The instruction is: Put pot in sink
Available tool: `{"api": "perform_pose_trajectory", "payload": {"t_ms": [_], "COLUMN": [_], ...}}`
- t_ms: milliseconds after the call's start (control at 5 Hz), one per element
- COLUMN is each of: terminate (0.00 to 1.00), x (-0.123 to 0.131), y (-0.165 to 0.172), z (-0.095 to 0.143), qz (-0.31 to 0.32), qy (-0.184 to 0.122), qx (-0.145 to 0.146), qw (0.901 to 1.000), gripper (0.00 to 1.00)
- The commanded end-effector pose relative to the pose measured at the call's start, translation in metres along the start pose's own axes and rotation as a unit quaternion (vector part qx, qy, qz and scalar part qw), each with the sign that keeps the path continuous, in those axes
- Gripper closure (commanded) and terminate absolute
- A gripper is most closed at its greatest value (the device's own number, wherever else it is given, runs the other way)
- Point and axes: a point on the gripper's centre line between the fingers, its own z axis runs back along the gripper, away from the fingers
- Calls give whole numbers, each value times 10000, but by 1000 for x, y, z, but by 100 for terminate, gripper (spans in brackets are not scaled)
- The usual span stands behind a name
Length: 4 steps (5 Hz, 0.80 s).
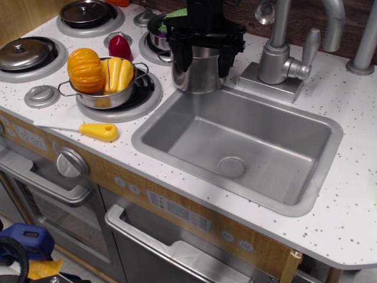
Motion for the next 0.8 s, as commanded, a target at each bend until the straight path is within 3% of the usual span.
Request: {"api": "perform_pose_trajectory", "payload": {"t_ms": [0,200,600], "terminate": [0,0,0], "x": [0,16,40], "y": [0,7,-1], "z": [0,14,25], "qz": [0,-1331,-2814], "qy": [0,-149,-388], "qx": [0,328,760], "qw": [10000,9905,9558], "gripper": [0,0,0]}}
